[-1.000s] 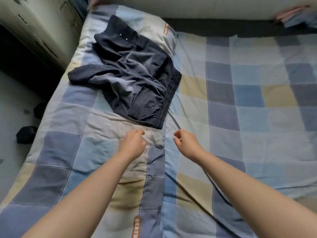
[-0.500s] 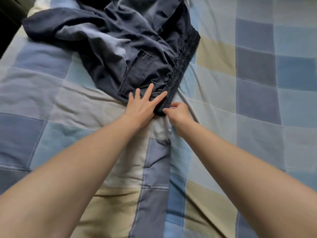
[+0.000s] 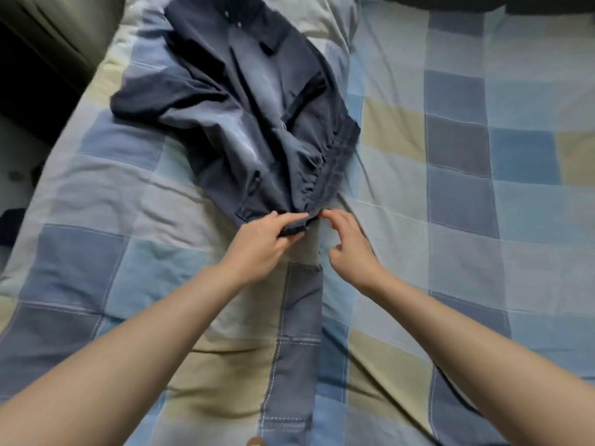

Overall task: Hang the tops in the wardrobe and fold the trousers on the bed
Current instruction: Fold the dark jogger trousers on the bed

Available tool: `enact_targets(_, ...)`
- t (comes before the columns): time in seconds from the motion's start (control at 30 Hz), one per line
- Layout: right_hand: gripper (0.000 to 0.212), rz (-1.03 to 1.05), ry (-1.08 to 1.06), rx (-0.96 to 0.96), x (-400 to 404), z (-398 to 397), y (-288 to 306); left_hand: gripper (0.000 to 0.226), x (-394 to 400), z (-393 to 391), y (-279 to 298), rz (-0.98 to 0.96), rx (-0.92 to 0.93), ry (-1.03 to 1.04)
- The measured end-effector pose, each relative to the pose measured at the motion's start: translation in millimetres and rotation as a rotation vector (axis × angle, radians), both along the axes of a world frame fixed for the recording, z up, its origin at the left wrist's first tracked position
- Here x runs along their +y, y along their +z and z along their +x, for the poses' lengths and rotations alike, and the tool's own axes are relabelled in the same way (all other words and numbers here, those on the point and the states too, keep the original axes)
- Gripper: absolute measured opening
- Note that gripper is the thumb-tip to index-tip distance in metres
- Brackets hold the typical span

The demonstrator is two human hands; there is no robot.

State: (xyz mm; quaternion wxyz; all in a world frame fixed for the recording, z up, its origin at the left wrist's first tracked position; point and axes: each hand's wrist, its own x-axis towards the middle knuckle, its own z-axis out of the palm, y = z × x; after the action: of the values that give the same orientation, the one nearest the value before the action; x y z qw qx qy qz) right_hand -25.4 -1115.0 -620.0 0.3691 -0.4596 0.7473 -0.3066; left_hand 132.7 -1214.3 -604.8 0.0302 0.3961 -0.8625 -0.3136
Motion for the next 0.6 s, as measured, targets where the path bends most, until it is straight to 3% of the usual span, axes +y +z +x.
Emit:
enact_targets(0.3, 0.059, 0.149, 0.121, 0.317, 130, 8, 77, 0.028, 136, 58, 133, 0.405, 0.129, -0.138)
enact_targets(0.43, 0.077, 0.155, 0.173, 0.438, 210, 19, 133, 0.013, 177, 84, 217, 0.640, 0.235, -0.113)
enact_targets(0.6, 0.100, 0.139, 0.209, 0.621, 279, 25, 205, 0.013, 192, 107, 323, 0.905, 0.319, 0.023)
